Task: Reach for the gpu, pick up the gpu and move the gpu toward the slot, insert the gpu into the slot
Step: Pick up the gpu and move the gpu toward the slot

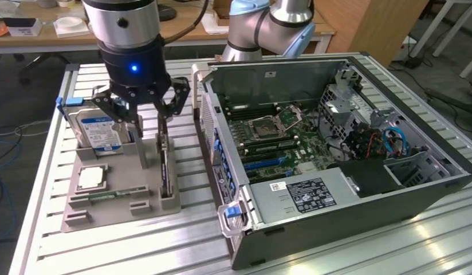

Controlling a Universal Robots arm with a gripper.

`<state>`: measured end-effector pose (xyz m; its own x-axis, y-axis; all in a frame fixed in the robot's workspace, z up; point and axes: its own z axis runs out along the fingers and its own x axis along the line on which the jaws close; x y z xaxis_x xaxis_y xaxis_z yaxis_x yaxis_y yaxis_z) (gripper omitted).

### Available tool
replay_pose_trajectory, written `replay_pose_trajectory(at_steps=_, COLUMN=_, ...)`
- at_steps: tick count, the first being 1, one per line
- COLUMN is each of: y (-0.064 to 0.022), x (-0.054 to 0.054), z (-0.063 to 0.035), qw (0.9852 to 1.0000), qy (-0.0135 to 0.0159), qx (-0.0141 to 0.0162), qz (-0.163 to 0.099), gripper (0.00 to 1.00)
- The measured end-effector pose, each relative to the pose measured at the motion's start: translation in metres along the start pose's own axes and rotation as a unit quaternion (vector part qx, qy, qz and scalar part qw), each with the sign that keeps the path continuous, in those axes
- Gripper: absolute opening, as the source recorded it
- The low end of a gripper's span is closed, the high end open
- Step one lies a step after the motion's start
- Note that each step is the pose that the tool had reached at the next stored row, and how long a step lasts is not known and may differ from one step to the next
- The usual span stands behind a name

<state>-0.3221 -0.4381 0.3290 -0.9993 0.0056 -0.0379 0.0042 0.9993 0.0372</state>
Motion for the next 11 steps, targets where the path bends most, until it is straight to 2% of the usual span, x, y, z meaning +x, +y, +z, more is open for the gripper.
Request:
replay_pose_trajectory(at_steps=5, y=-0.0024, x=-0.006, z=0.0062, qw=1.0000, qy=-0.0001, qx=-0.0002, qz=0.002, gripper=0.47)
replay_pose_trajectory(at_steps=11, y=-0.0044, x=-0.006, z=0.0169, qw=1.0000, qy=0.0001, qx=-0.0003, qz=0.004, gripper=0.47)
